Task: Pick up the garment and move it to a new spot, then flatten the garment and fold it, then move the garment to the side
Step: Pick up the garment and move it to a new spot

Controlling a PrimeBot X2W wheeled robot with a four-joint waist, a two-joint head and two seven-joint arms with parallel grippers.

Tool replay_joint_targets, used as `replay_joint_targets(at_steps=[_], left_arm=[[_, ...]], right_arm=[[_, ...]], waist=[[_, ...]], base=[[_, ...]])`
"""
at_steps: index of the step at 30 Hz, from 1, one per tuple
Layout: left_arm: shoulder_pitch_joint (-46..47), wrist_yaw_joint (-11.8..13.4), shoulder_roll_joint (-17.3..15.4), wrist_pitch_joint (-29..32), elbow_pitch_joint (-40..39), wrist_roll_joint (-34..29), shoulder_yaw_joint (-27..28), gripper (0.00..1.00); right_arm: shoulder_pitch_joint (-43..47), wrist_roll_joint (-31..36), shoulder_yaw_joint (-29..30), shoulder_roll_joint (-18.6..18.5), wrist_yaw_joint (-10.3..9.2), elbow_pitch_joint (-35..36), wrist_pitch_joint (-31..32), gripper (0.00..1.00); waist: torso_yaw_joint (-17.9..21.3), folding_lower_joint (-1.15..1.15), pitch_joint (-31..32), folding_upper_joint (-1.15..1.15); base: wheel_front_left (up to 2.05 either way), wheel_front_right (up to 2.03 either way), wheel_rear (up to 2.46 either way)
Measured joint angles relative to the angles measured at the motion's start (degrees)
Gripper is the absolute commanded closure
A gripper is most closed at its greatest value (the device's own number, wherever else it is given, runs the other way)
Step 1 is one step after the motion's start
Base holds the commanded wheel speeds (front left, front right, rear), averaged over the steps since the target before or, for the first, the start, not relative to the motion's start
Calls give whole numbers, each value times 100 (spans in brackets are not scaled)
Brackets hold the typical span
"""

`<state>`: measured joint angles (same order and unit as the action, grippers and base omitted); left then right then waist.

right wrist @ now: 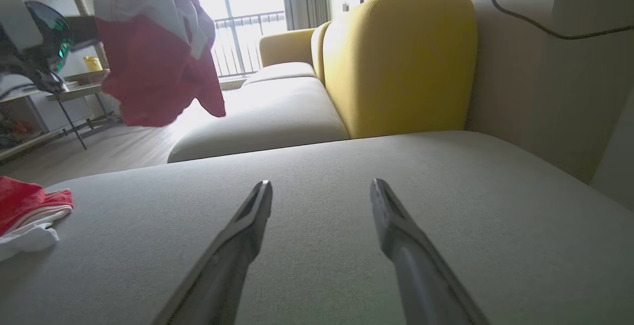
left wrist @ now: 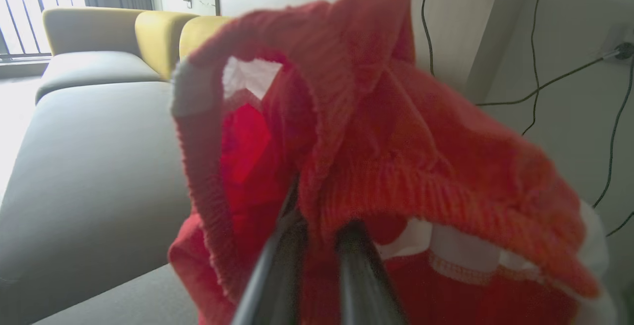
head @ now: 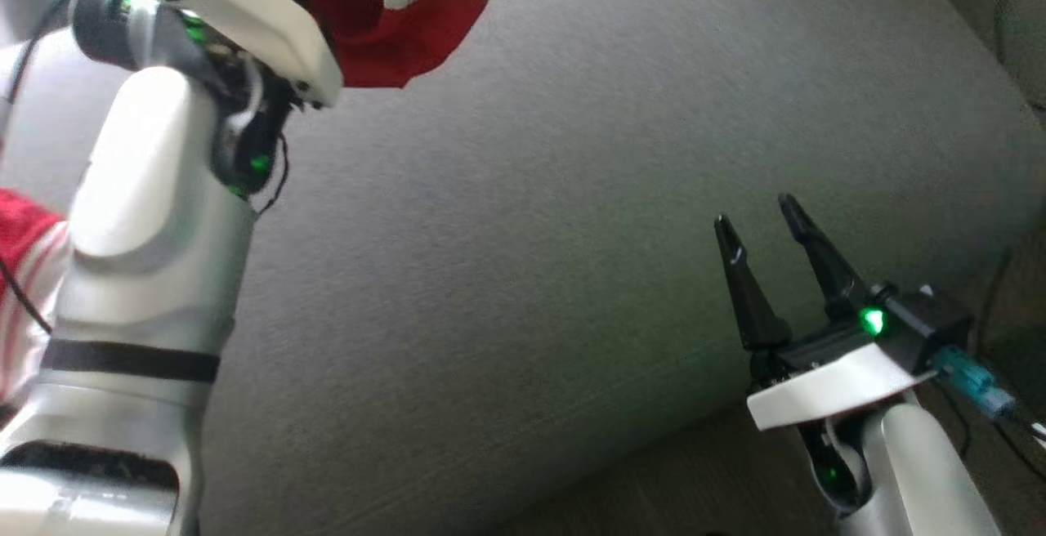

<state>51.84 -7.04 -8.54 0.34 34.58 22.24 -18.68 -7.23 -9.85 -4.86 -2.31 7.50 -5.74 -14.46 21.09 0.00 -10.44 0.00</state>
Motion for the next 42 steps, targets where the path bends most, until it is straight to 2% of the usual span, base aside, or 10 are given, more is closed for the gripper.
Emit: replay_joint_targets(at_steps=[6,15,16,17,18,19,23,30,39,42], left_arm=[[-105,126,-31,-656,703,-559,-438,100],[166,208,75,-1307,2182,-1055,-859,100],[235,208,93,-1359,2315,-1055,-860,78],[289,209,115,-1401,2416,-1056,-860,47],[328,211,138,-1414,2505,-1055,-859,4],[357,241,171,-1434,2580,-1048,-846,0],[364,263,249,-1461,2644,-956,-787,0],[133,400,319,-1463,1751,-801,-447,0],[-1909,408,498,-1463,-408,-510,260,0],[-2594,508,524,-1464,-1006,-567,515,0]], right_arm=[[-192,-333,-146,0,0,233,0,0],[-220,-542,70,4,0,369,-1,0],[-215,-543,94,4,0,370,-1,0],[-209,-543,111,4,0,370,-1,0],[-204,-543,110,5,0,371,-1,0],[-196,-543,111,5,0,372,-1,0],[-146,-530,59,5,0,369,-1,0],[-152,-336,-246,4,0,314,-1,0],[-120,112,-327,0,0,157,-1,0],[-21,190,-336,-2,0,138,-1,0]], waist=[[499,1,-494,0],[831,2,-1270,0],[856,2,-1323,0],[882,3,-1359,0],[905,2,-1375,0],[915,2,-1369,0],[896,0,-1248,0],[707,0,-939,0],[-556,0,-460,0],[-990,0,-287,0]], base=[[0,0,0],[0,0,0],[0,0,0],[0,0,0],[0,0,0],[0,0,0],[0,0,0],[0,0,0],[0,0,0],[0,0,0]])
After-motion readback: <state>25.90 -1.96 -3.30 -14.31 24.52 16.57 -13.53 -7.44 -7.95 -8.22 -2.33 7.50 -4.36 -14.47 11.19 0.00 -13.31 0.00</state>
